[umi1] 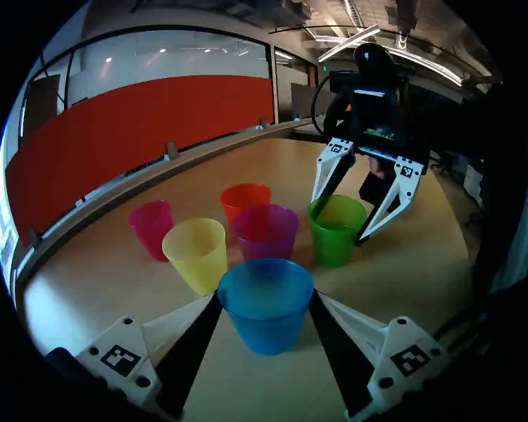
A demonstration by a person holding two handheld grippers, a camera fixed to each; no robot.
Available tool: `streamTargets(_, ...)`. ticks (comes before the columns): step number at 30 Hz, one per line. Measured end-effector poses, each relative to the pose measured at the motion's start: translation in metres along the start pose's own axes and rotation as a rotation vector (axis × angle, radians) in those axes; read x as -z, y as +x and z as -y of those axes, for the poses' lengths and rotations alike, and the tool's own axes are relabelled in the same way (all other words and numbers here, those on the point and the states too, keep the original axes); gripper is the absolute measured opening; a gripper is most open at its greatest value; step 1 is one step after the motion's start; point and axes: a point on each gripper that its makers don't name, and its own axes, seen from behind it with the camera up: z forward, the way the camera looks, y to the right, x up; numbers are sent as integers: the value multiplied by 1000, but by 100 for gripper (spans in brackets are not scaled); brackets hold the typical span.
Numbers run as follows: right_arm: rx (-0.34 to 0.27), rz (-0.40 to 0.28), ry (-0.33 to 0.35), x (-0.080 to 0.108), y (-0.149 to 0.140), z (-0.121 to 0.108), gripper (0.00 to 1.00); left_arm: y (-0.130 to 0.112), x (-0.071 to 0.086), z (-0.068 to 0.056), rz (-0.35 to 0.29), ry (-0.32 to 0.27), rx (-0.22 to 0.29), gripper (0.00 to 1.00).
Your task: Pour water
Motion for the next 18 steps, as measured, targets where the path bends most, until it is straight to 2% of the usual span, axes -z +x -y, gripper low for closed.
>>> streamTargets(18,-1,9,-14,4,-7,0,91,-10,8,3,4,17,12,87)
